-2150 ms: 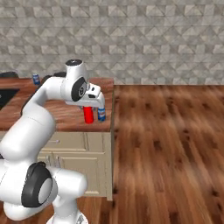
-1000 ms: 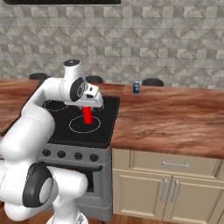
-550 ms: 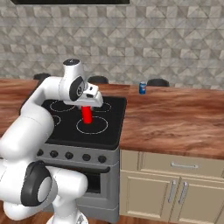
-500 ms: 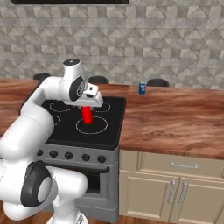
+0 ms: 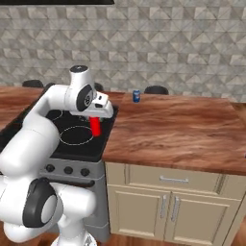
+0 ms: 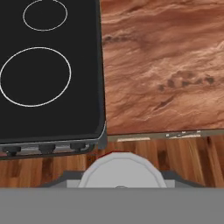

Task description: Four empty soda cans are scattered around the kitchen. Gather all the cans and cluster them next to the stove for recycling.

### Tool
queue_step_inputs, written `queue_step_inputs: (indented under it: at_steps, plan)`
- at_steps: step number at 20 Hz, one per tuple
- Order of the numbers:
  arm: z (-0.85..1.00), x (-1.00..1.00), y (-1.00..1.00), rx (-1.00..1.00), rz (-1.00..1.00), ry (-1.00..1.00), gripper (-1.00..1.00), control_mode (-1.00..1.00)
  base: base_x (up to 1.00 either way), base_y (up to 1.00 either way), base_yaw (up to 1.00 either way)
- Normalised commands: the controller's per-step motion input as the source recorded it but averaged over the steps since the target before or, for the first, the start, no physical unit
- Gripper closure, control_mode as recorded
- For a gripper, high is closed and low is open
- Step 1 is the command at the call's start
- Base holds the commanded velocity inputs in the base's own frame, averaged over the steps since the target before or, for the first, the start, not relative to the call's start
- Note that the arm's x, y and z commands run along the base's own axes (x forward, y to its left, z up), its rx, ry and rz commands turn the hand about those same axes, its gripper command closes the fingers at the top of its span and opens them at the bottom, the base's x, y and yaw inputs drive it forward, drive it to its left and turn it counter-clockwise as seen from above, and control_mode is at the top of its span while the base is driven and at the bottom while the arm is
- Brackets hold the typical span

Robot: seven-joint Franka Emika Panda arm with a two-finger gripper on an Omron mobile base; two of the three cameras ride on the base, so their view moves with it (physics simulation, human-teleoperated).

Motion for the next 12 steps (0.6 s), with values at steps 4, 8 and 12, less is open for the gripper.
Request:
queue_step_inputs:
  at_steps: [4,8,12]
  plan:
    - [0.0,0.0,0.0,0.0,0.0,0.0,1.0,1.0,0.45,-0.3,0.0]
    - [0.0,0.0,0.0,0.0,0.0,0.0,1.0,1.0,0.62,-0.01,0.0]
    - [0.0,0.0,0.0,0.0,0.0,0.0,1.0,1.0,0.67,-0.07,0.0]
